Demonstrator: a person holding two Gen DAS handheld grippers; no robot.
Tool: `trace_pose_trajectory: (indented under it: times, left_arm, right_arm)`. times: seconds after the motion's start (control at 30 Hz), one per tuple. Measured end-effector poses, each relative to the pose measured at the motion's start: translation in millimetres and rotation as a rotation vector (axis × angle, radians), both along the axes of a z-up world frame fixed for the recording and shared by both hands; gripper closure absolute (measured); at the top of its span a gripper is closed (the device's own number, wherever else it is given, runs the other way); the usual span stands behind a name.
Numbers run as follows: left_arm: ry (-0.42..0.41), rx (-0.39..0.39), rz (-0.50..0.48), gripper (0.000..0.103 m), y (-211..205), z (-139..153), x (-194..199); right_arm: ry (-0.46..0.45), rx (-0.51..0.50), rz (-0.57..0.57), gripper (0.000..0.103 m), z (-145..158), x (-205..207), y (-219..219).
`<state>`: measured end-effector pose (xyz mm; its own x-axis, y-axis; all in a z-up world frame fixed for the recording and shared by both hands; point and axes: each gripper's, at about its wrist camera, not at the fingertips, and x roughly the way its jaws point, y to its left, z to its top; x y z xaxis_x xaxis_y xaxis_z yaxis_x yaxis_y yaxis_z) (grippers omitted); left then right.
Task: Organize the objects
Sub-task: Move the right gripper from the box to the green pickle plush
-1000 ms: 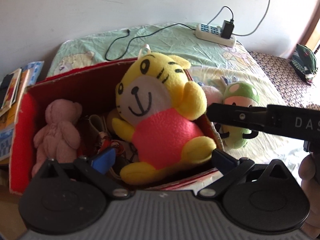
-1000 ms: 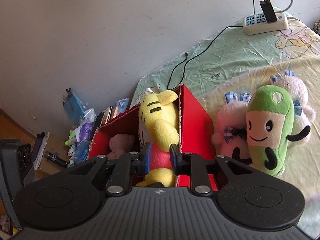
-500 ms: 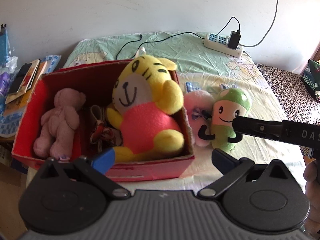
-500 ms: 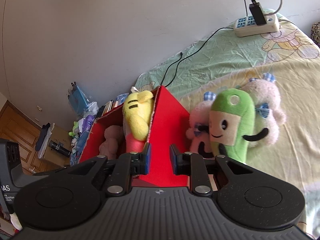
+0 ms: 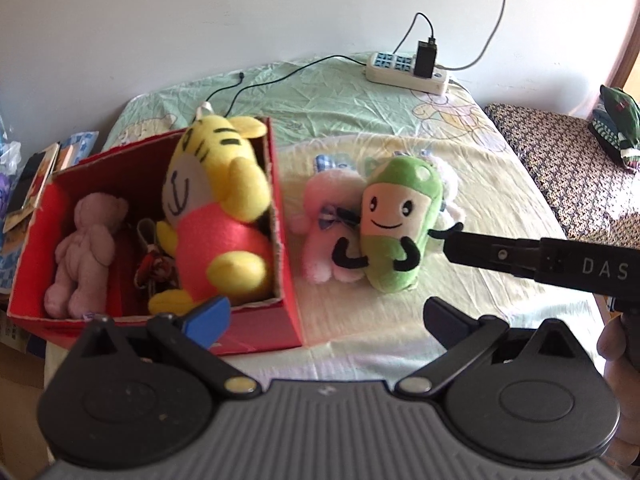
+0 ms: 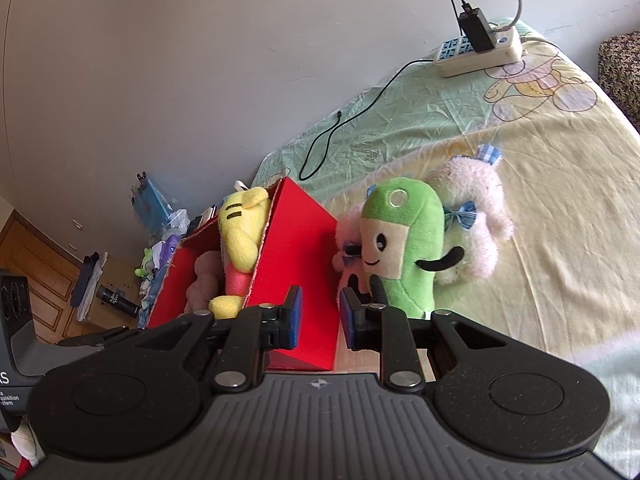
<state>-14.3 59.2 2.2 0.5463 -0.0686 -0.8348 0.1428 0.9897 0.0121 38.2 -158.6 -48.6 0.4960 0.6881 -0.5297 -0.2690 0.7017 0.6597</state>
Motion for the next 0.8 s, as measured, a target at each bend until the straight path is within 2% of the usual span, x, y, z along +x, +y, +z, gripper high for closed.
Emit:
trace_pose_trajectory:
  times: [0.33,0.8]
  left_arm:
    - [0.026,0.006,-0.051,0.0,-33.6,-14.2,-2.3]
    - [0.087,-0.018,-0.09,0.0,-55.5,-44.9,7.0]
  right_arm:
    - [0.02,-0.001,-0.042,0.079,-8.0,-6.1,-24.5]
    - [0.091,0.001,-0.096,0.078,-33.9,-5.4,-43.5]
